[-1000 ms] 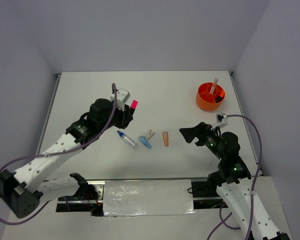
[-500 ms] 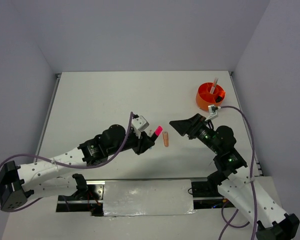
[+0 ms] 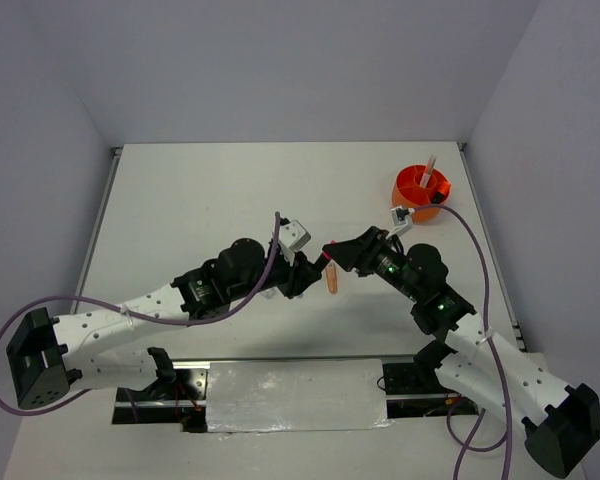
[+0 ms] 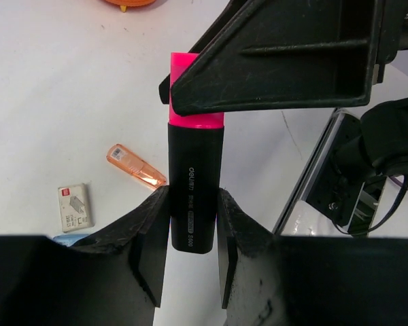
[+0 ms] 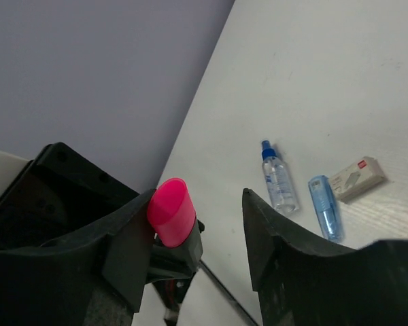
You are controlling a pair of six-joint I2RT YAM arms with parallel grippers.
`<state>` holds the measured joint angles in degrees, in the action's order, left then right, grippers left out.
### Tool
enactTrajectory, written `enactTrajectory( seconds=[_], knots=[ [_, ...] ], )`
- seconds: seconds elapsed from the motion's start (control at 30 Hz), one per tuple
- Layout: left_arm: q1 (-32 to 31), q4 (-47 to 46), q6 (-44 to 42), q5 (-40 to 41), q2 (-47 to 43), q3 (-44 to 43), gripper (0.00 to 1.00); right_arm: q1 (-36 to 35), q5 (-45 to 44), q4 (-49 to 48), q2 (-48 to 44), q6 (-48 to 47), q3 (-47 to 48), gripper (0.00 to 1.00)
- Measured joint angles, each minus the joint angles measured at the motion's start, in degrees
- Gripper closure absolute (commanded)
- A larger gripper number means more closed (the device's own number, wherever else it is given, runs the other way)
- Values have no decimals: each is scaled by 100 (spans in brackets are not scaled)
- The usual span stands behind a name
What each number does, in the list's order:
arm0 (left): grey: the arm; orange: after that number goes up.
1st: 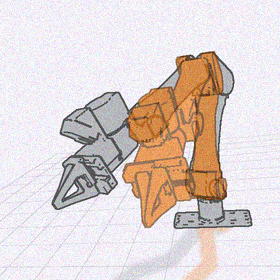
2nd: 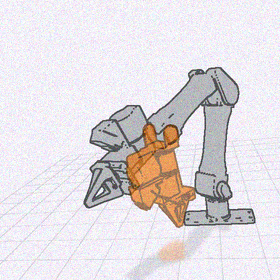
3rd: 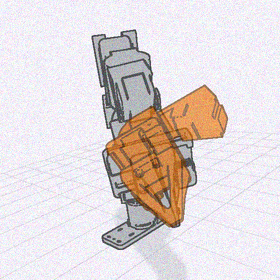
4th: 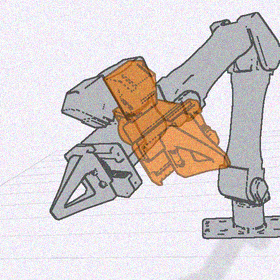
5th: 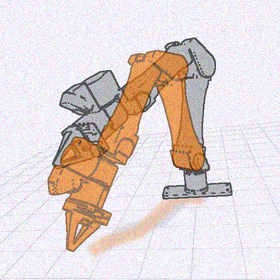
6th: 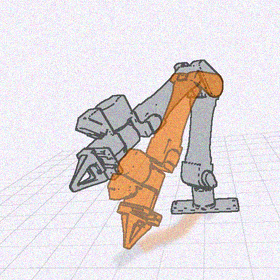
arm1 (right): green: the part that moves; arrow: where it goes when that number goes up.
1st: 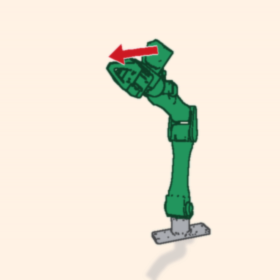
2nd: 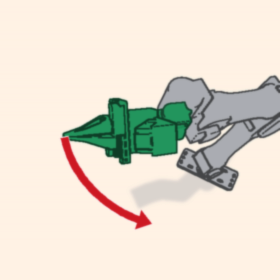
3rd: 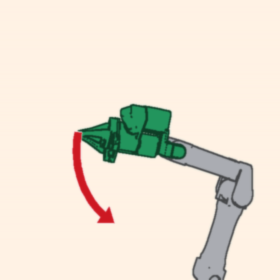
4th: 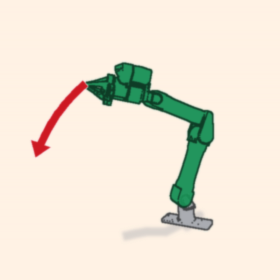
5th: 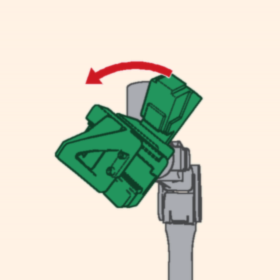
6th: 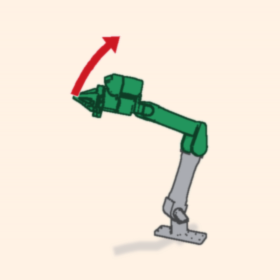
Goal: Sort the stationery into containers
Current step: Place the pen in the storage box.
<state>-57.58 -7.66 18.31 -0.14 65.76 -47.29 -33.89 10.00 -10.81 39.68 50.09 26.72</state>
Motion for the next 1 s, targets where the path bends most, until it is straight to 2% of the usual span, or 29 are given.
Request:
enactTrajectory(
  seconds=[0.13,0.17,0.27,0.3,0.33,0.37,0.4,0.5,0.53,0.57,0.67,0.77,0.9,1.0],
  knots=[
    [9,52,4,85,22,2,98,-15,-2,-162,254,-111,74,51],
    [9,44,4,87,22,2,97,-35,13,-227,313,-116,87,62],
    [11,87,4,160,31,2,93,-87,140,-476,531,-101,116,72],
    [11,120,2,201,46,2,92,-118,168,-570,605,-101,116,81],
    [11,146,4,249,55,2,90,-122,190,-636,671,-96,114,85],
    [11,162,7,295,76,2,89,-120,195,-695,739,-63,103,100],
    [11,175,11,330,92,2,86,-122,212,-752,793,-48,96,100],
    [11,221,28,411,160,-24,62,-120,205,-809,896,-61,87,100],
    [11,260,35,433,186,-55,20,-120,184,-800,903,-96,87,100],
    [11,299,24,457,208,-96,1,-120,177,-800,903,-151,90,100],
    [7,376,142,584,229,-284,1,-92,210,-597,920,-540,190,100],
    [4,850,308,973,205,-645,1,343,345,-179,1182,-1360,706,100],
    [0,2238,649,1816,39,-1327,1,1744,608,79,2046,-2271,1718,100],
    [4,3270,855,2304,-444,-1596,1,3193,925,136,2771,-2282,2243,100]
  ],
)
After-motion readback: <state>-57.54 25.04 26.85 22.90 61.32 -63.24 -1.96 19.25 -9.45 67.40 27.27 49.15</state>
